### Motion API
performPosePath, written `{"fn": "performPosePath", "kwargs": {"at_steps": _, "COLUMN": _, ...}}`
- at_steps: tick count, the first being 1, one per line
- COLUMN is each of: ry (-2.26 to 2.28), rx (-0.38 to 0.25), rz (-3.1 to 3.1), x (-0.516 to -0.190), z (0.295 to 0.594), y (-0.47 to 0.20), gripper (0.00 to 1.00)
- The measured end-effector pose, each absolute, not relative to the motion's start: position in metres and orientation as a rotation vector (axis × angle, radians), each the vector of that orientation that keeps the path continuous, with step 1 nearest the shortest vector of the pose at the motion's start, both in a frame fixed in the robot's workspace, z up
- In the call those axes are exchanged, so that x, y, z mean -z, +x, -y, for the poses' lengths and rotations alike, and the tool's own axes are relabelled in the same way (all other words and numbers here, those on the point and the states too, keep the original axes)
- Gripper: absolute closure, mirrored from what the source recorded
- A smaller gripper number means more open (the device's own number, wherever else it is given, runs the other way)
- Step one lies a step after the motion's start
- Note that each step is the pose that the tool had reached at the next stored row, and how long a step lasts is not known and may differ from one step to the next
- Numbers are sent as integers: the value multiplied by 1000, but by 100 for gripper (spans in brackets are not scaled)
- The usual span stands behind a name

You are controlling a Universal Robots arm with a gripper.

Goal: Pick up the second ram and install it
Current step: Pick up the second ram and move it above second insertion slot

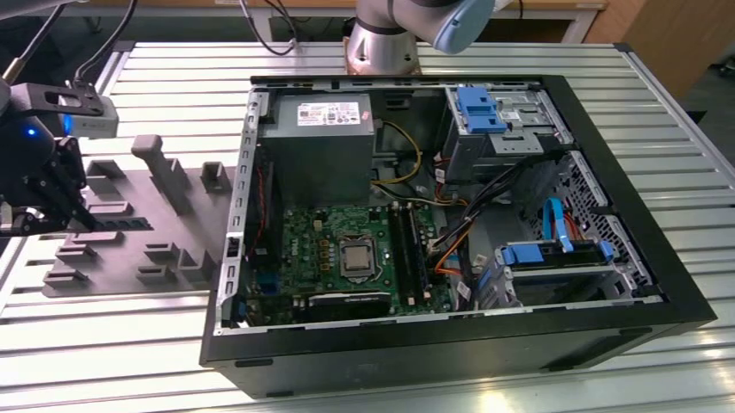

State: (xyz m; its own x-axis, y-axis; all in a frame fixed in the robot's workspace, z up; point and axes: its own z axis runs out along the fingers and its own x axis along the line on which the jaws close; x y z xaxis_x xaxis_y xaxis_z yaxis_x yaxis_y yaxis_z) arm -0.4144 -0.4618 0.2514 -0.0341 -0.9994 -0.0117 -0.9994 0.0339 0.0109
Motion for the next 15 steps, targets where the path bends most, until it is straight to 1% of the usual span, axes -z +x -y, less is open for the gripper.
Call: {"fn": "performPosePath", "kwargs": {"at_steps": 15, "ry": -2183, "rx": -25, "rz": -2258, "x": -260, "z": 462, "y": -414, "gripper": 86}}
